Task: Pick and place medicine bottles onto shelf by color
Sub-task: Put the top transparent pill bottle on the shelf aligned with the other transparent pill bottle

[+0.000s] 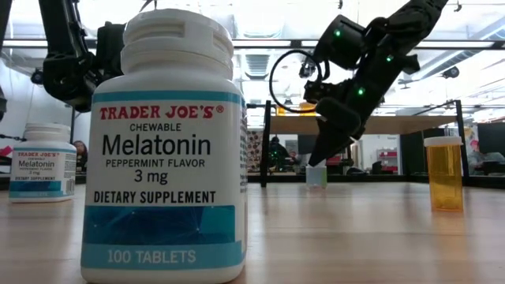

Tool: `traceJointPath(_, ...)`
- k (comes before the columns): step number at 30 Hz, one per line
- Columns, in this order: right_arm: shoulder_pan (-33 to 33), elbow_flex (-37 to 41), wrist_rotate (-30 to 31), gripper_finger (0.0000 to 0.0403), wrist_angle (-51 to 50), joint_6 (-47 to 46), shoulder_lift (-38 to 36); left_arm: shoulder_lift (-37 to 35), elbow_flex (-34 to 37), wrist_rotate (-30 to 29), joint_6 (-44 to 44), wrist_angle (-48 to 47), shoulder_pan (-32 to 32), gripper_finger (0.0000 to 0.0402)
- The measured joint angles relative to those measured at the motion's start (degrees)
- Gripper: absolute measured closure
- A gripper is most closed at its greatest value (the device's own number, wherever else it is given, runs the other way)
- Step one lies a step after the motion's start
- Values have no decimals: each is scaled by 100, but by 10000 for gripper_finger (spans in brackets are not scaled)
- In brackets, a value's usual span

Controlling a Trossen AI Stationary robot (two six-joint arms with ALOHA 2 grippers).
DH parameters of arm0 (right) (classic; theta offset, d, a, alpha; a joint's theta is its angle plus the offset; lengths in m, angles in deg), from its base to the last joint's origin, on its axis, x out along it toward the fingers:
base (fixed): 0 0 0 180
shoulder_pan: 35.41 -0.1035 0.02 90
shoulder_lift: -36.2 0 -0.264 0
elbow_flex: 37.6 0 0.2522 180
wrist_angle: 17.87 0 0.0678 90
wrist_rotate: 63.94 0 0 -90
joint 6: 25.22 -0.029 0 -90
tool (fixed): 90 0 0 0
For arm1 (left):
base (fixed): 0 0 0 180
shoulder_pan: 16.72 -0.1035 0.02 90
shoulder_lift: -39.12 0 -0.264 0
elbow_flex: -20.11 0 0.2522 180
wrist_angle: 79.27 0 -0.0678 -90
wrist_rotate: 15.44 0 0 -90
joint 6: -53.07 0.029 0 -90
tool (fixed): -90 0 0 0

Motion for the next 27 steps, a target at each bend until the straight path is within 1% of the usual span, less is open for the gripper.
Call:
traceJointPath(3,0,0,-6,254,5,9,16,0,1,0,0,0,0,398)
traceJointPath(5,0,0,-62,280,7,43,-2,0,2,0,0,0,0,398)
traceJointPath(8,0,0,-107,282,-12,70,-118,0,2,0,0,-2,0,398)
traceJointPath(10,0,0,-252,282,-9,74,-308,2,2,0,0,-4,0,398)
traceJointPath(14,-2,-13,-415,279,-171,25,-1032,2,6,-2,0,-4,0,398)
traceJointPath(16,1,-207,-363,270,-776,-109,-1484,2,13,-2,-1,-13,0,398)
traceJointPath(19,40,-792,136,265,-2006,-365,-2036,2,17,-2,-2,-20,0,398)
traceJointPath(23,236,-1709,1069,270,-3505,-407,-2431,4,14,-2,-1,-38,0,398)
traceJointPath(25,483,-2028,1538,271,-4082,-433,-2532,4,13,-2,-2,-44,0,398)
traceJointPath(27,870,-2195,1777,270,-4521,-495,-2590,4,13,-2,-2,-44,0,398)
